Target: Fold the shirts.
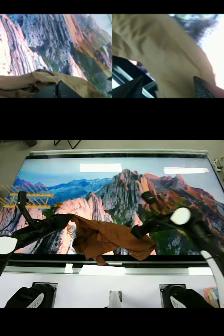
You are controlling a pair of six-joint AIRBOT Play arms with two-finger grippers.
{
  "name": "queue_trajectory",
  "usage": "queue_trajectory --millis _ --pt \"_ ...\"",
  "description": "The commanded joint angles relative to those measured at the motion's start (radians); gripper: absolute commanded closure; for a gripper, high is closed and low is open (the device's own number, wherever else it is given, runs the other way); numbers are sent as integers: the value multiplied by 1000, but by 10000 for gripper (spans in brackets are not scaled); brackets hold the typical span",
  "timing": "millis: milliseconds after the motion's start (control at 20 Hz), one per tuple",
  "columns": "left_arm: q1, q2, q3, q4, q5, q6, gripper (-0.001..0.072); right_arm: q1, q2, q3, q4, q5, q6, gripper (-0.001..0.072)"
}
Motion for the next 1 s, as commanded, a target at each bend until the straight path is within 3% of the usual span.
queue_trajectory --millis 0,300,750,800,900,950 --pt "3 2 0 -2 -13 0 670 232 -145 7 33 -166 46 52" --pt "3 3 0 -1 -13 0 670 240 -238 7 10 -240 82 62" --pt "3 3 0 -1 -13 0 670 240 -368 7 28 -201 70 61" --pt "3 3 0 -1 -13 0 670 240 -379 7 35 -203 77 86" --pt "3 3 0 -1 -13 0 670 240 -386 7 32 -210 104 316" --pt "3 3 0 -1 -13 0 670 240 -386 8 33 -216 106 513"
